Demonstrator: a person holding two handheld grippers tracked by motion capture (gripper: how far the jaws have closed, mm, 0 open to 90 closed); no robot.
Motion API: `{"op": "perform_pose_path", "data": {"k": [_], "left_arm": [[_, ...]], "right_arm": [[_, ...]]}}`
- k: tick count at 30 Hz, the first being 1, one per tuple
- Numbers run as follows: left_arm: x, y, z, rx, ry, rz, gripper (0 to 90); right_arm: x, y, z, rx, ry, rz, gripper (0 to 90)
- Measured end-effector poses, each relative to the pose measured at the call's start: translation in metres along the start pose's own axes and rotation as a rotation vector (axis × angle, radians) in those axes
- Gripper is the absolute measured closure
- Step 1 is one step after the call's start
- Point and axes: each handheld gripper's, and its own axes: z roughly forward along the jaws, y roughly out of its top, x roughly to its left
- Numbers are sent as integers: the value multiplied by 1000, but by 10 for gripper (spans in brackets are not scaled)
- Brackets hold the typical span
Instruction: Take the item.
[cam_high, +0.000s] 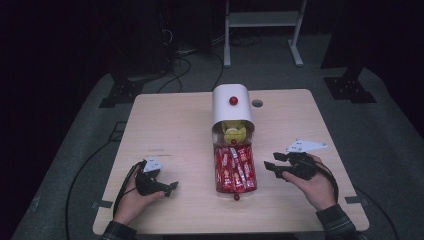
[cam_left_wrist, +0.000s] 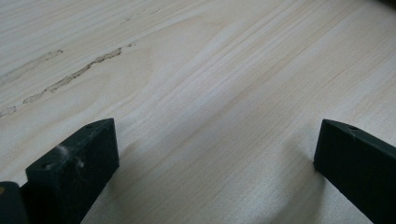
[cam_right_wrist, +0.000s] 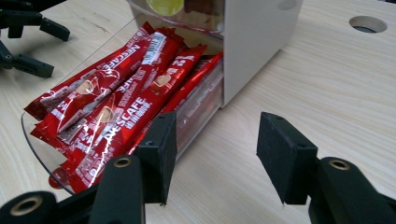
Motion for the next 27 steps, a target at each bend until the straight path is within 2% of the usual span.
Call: {"op": "perform_pose_path", "data": {"k": [27], "left_arm": [[0, 0, 0, 0, 0, 0, 0]], "right_arm": [[30, 16, 31, 30, 90, -41, 502]]}}
